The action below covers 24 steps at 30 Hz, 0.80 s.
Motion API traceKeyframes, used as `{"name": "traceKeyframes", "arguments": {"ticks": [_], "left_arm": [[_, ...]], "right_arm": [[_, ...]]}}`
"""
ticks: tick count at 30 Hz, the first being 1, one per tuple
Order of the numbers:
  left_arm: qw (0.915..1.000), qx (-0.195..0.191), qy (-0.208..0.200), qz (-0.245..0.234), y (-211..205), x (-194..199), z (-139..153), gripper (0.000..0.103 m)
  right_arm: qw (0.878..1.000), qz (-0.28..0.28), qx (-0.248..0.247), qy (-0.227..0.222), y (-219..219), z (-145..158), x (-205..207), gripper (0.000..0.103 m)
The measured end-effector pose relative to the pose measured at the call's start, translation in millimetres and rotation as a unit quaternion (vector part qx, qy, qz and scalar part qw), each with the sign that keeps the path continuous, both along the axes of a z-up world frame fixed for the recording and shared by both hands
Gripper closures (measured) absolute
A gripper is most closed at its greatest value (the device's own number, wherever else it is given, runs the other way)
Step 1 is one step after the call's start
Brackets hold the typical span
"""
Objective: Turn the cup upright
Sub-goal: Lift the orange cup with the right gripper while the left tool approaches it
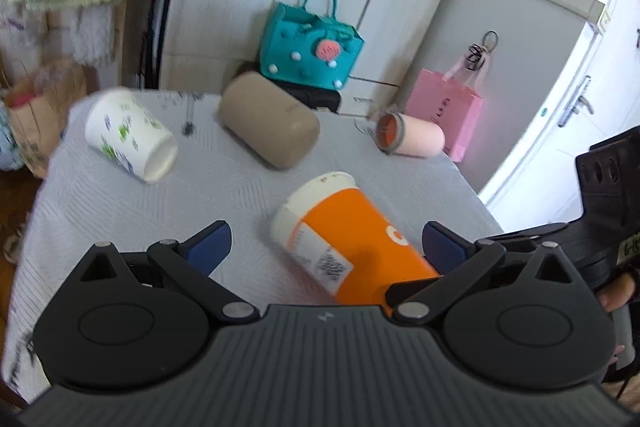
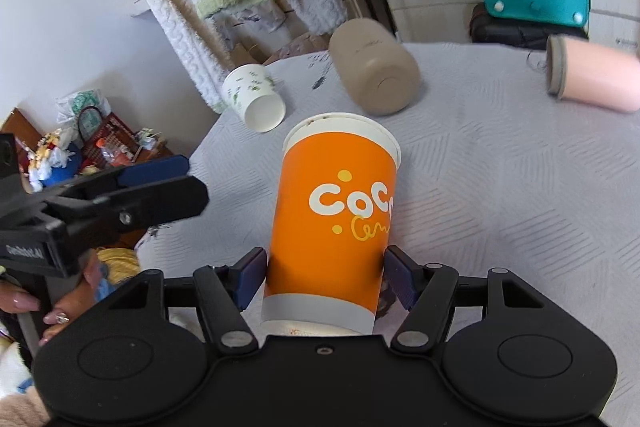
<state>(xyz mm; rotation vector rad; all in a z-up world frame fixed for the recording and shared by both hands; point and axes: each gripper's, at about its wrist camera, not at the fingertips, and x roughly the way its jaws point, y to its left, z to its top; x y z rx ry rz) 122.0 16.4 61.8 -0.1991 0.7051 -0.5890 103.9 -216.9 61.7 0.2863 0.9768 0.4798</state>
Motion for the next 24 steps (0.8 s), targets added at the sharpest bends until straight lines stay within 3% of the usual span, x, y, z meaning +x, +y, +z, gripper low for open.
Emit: {"name": "traceKeyframes", "arguments": {"ticks": [8,19,24], "left_arm": [[0.9910,-0.076,0.108,-0.018,11,11,-42,0.000],[0.9867,-0.080,0.141,-0.016,2,18,-63,0.001],[0.9866,-0.069,0.147,-0.015,-8,31,-71,0.004]], "right_arm": [[0.999,0.048,0.005,0.009,18,-8,-2,0.032],[0.996,0.083,0.011,0.005,16,-18,12,0.030],[0.994,0.113,0.002,-0.008,15,-21,18,0.018]]}}
